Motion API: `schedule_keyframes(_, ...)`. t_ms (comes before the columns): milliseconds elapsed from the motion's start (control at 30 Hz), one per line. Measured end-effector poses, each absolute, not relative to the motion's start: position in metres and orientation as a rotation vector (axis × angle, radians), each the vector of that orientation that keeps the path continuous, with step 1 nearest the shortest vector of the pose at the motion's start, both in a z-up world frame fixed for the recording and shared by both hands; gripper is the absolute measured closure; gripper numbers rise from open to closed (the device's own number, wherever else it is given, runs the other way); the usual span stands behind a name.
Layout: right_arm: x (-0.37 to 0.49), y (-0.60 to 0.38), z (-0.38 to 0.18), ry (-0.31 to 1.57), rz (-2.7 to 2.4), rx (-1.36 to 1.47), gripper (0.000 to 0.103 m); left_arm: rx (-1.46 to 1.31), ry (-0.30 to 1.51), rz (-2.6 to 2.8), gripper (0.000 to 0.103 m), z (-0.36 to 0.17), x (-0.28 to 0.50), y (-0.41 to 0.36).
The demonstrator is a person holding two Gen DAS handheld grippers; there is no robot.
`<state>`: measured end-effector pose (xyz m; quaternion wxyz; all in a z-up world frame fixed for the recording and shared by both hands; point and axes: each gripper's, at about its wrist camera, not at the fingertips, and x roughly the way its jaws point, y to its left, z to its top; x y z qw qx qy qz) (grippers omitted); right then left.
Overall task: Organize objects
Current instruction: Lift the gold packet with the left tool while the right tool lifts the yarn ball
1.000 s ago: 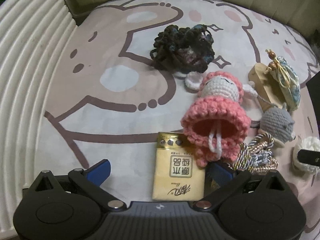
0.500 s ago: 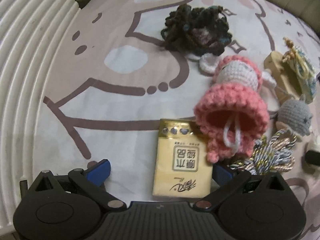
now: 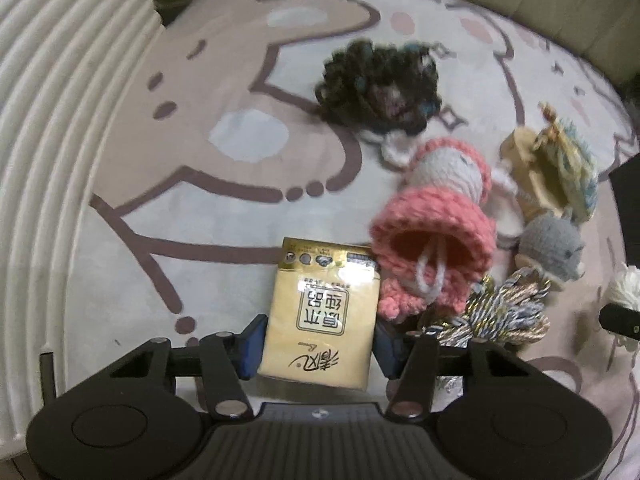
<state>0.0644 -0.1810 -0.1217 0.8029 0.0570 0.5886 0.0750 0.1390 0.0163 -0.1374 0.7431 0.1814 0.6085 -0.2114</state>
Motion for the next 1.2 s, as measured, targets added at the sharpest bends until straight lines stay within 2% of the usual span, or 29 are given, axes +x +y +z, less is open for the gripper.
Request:
schedule_keyframes(233,0.054,-0.186,-0.083,1.153,0.18,0.179,0.054,0.299,1.227,-0.443,0.048,-0.094,0.123,0.034)
schedule_keyframes(533,0.044,-0.205,-0.04,1.033,0.162,0.236,0.054,0.258,1.086,-0.469,0.048,-0.033,0.093,0.017)
schedule_keyframes(867,0.047,-0.23,-0.01,0.974,0.119,0.232,0.054,0.266,0.99,-0.521,0.048,0.011,0.067,-0.038)
schedule_keyframes(1200,0.052,-0.296,0.01,0.911,0.026,0.225,0.054,0.238,0.949,-0.609,0.048,0.025,0.045,-0.117)
